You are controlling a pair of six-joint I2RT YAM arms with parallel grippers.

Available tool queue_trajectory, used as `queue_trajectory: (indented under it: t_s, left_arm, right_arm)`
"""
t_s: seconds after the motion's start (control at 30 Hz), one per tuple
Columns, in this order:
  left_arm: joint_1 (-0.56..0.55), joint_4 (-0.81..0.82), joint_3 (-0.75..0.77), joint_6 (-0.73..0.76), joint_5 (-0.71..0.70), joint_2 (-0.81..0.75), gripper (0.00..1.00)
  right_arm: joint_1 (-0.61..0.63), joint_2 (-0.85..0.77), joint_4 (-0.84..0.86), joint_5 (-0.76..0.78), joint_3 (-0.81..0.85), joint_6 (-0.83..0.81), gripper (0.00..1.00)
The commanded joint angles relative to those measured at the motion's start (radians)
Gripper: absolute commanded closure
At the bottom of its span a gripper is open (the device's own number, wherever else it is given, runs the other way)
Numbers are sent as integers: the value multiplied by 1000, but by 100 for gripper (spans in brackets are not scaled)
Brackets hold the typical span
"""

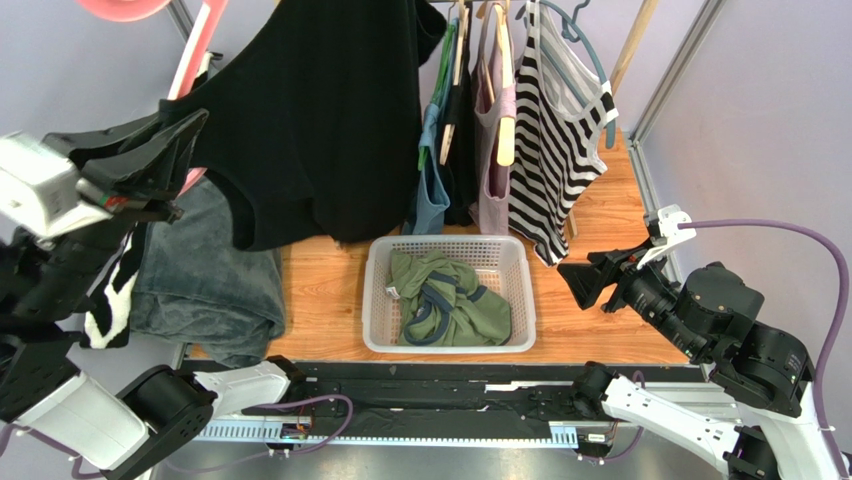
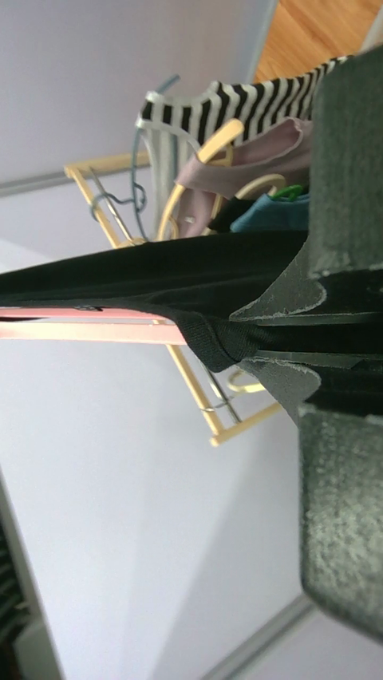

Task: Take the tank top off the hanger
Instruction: Pick up the hanger from the clothesline.

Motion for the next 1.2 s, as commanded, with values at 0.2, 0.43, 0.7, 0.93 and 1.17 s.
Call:
queue_trajectory:
  t_s: [0.2, 0.43, 0.7, 0.93, 1.17]
  left_arm:
    - [-4, 319, 106, 28, 276, 44, 100]
    - [-4, 452, 109, 26, 361, 70, 100]
    - [-4, 476, 25, 6, 369, 88, 100]
    - [-4, 468, 3, 41, 349, 140, 100]
    - [-4, 500, 60, 9, 359, 213, 100]
  right_arm:
    - [-3, 23, 70, -91, 0, -18, 30]
    - [-3, 68, 240, -415, -53, -87, 17]
    - [24, 132, 390, -586, -117, -169, 9]
    - [44, 114, 541, -585, -209, -173, 26]
    - [44, 160, 591, -476, -208, -228, 96]
